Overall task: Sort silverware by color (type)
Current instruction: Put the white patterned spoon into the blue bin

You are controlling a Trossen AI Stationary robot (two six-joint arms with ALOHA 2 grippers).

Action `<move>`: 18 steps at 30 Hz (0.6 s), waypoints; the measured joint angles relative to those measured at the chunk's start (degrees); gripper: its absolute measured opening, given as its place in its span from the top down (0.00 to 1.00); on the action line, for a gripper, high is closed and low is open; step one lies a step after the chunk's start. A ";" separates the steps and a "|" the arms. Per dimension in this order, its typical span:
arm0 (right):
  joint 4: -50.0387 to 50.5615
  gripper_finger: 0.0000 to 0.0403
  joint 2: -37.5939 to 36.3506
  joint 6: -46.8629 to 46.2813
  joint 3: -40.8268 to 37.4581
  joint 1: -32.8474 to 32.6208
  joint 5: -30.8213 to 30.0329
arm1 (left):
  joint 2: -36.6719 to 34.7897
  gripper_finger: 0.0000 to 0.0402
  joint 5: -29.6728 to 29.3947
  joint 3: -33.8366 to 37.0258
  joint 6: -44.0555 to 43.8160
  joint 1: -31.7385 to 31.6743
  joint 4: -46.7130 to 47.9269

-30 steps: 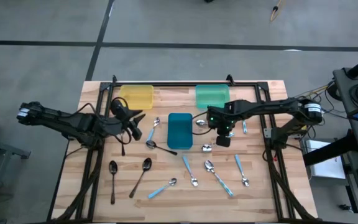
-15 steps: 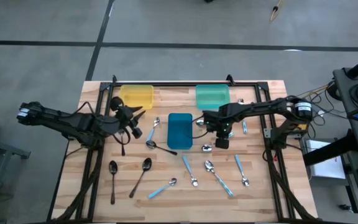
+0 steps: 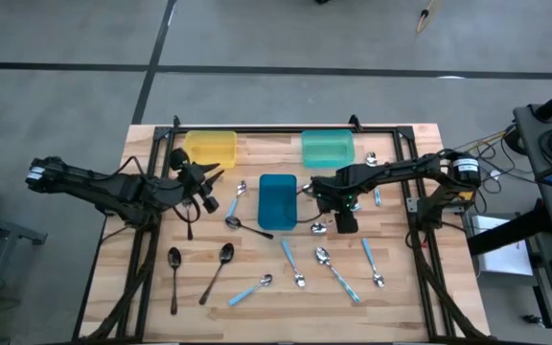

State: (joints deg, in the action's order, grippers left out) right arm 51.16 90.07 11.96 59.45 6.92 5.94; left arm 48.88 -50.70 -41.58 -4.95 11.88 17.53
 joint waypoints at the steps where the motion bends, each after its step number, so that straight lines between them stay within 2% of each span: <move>1: -0.39 0.58 0.01 0.53 -0.10 -0.51 -0.01 | 0.00 0.81 0.00 0.00 0.00 0.00 0.01; 10: -5.88 0.58 0.01 -0.99 -0.34 -3.31 -0.43 | 0.00 0.81 0.00 0.02 0.46 0.00 -0.01; 18: -7.07 0.61 0.01 -1.02 -1.04 -5.34 -5.20 | 0.66 0.81 0.09 0.02 -0.76 0.00 -0.96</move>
State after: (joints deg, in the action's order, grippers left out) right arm 44.09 90.08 10.95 58.41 1.59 0.74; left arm 49.54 -50.61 -41.56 -5.71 11.88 16.56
